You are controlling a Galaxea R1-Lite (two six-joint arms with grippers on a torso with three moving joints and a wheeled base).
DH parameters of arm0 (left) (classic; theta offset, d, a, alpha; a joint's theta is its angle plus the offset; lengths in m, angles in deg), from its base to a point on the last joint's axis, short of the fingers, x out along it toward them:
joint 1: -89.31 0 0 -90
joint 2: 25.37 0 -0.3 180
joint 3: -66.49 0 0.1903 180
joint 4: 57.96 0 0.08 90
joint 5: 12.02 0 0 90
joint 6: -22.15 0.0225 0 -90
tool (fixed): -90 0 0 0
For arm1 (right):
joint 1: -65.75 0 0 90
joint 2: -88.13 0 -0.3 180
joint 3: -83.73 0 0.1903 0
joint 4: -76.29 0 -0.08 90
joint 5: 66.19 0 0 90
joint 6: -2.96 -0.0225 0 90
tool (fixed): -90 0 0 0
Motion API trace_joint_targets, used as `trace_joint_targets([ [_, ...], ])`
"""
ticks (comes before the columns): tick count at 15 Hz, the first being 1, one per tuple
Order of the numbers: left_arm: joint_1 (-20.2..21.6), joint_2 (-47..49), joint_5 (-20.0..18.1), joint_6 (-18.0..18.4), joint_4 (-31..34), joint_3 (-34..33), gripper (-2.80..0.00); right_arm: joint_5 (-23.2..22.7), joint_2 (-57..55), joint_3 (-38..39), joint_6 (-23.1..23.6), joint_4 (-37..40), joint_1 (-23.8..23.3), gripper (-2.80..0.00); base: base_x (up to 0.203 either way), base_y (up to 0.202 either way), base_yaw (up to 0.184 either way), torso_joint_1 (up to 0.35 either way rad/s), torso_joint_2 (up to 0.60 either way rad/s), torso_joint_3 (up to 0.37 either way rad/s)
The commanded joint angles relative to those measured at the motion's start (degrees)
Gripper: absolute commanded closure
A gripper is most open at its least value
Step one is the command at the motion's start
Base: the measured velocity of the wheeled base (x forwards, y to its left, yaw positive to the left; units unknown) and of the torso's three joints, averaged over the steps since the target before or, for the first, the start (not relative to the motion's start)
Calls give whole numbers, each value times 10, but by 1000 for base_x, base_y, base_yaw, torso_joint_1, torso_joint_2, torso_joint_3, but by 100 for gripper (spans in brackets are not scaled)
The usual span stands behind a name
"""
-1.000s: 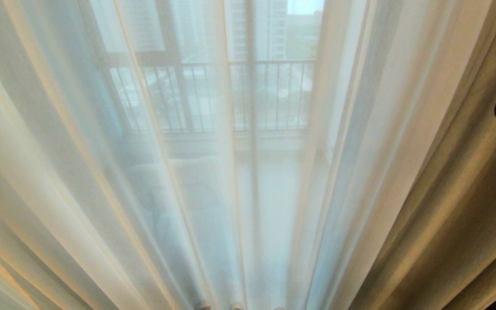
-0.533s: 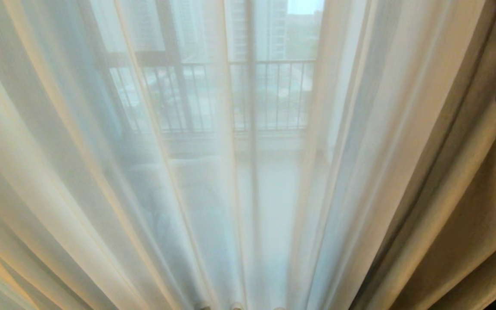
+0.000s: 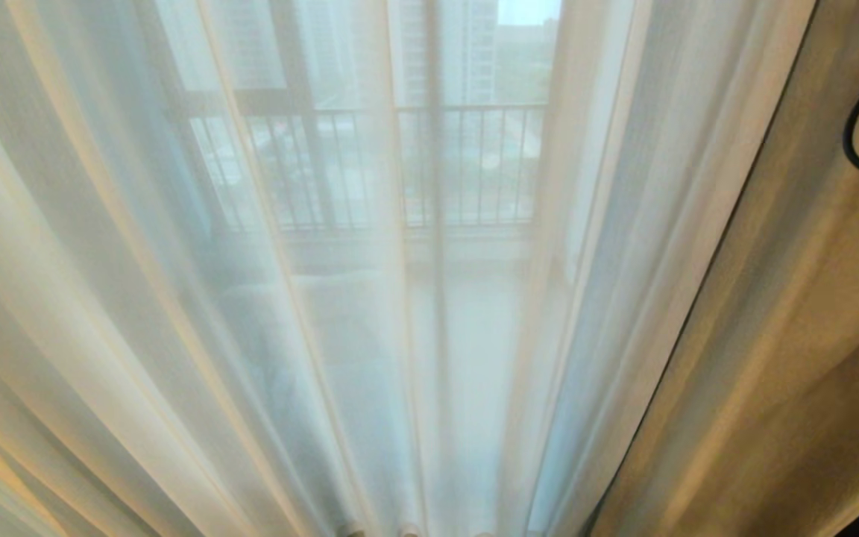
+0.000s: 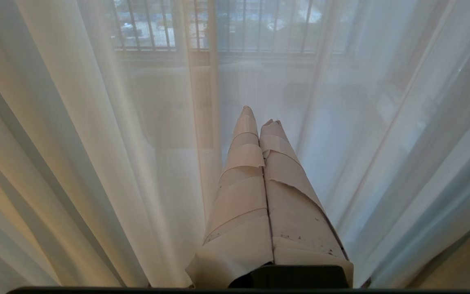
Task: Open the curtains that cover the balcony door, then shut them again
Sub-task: Close the outer curtains on both sides
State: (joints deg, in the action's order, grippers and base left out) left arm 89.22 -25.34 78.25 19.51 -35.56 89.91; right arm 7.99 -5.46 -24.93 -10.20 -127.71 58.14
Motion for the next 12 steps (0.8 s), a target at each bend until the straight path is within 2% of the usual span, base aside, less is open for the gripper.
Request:
trace_joint_targets([
  [1, 0, 0, 0, 0, -1, 0, 0, -1, 16, -1, 14, -1, 45, 0, 0, 0, 0, 0, 0, 0],
  [5, 0, 0, 0, 0, 0, 0, 0, 2, 17, 0, 67, 1, 128, 0, 0, 0, 0, 0, 0, 0],
  [12, 0, 0, 1, -1, 0, 0, 0, 11, -38, -59, 118, 23, 226, 0, 0, 0, 0, 0, 0, 0],
])
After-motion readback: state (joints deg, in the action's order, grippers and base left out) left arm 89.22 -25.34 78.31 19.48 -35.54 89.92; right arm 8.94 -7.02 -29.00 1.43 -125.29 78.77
